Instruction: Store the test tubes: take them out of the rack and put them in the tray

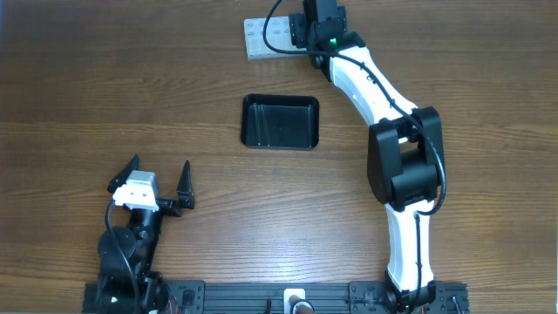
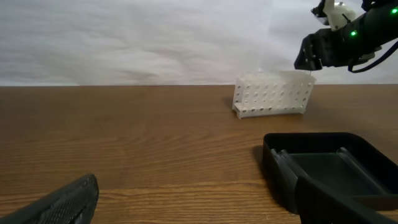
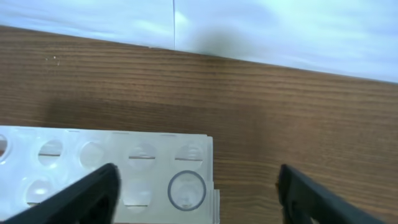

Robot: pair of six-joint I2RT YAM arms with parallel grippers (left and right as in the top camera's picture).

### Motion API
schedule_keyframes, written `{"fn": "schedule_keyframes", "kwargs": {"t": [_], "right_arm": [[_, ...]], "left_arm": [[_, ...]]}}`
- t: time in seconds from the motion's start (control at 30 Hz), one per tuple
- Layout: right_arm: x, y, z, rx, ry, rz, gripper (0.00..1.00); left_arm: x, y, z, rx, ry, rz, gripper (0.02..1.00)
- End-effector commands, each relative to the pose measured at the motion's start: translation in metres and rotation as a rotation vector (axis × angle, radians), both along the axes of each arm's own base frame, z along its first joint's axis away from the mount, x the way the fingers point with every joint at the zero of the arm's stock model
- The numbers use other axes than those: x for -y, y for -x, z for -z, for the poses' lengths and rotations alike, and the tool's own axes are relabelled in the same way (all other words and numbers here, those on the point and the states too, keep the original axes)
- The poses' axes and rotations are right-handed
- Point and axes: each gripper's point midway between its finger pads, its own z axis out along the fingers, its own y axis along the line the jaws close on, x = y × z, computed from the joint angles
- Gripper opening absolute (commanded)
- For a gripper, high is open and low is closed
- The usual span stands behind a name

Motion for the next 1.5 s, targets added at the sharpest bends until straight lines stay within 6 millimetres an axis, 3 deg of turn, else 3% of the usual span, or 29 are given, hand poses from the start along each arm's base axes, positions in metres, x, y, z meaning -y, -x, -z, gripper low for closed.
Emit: {"fn": "schedule_keyframes", "kwargs": {"t": [0.03,0.43,0.87,1.3,1.4,1.5], "right_arm": [[0.005,-0.002,0.010,-0.012,0.008,0.015,0.610],[0.003,-0.005,0.019,-0.010,0.004,0.011,0.560],[-0.001,-0.007,0.017,0.006,-0.008,0.007,0.205],[-0.005,-0.009,0.014,0.018,-0.042,0.011,0.123],[-0.005,-0.009,0.000,0.041,-0.050,0.011,0.112],[-0.004,-0.007,-0.036,0.093,-0.075,0.016,0.110]], "left_arm": [[0.000,0.000,0.002,-0.001,-0.011,0.006,1.000],[0.000,0.000,0.002,-0.001,-0.011,0.006,0.998],[0.000,0.000,0.002,-0.001,-0.011,0.006,1.000],[0.000,0.000,0.002,-0.001,-0.011,0.006,1.000],[0.000,0.000,0.002,-0.001,-0.011,0.006,0.998],[0.000,0.000,0.002,-0.001,-0.011,0.006,1.000]]}}
